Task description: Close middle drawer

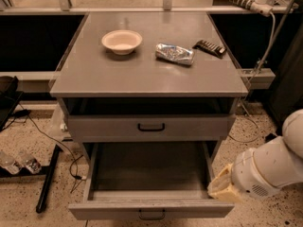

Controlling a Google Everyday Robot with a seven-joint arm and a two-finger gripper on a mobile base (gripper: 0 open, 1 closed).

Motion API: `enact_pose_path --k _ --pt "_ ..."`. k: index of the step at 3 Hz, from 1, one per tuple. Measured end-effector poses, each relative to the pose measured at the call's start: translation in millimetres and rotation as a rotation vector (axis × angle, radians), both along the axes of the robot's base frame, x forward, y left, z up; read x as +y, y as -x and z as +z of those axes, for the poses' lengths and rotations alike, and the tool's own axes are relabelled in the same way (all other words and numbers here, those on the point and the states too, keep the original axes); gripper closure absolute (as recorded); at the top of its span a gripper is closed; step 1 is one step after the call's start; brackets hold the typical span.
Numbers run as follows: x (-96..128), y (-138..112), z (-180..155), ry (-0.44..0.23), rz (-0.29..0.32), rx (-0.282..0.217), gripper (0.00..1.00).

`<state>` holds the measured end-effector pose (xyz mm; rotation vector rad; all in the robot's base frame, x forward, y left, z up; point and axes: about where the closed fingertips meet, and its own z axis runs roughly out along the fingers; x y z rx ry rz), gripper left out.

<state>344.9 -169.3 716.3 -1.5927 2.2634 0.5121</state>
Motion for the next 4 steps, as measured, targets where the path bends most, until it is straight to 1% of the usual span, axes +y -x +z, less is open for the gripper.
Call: enact_pose_path --k 1,2,3,4 --pt "12.0 -10.4 -60.4 -0.091 -0.031 0.076 1.0" --pt "14.1 -19.3 -115.8 -0.17 -0.081 0.095 1.0" --pt "4.9 -27.2 -155.8 -0.204 -0.147 0.02 1.0" --pt "-11.3 -31.5 -176.4 -0.165 -0.243 -0.072 1.0"
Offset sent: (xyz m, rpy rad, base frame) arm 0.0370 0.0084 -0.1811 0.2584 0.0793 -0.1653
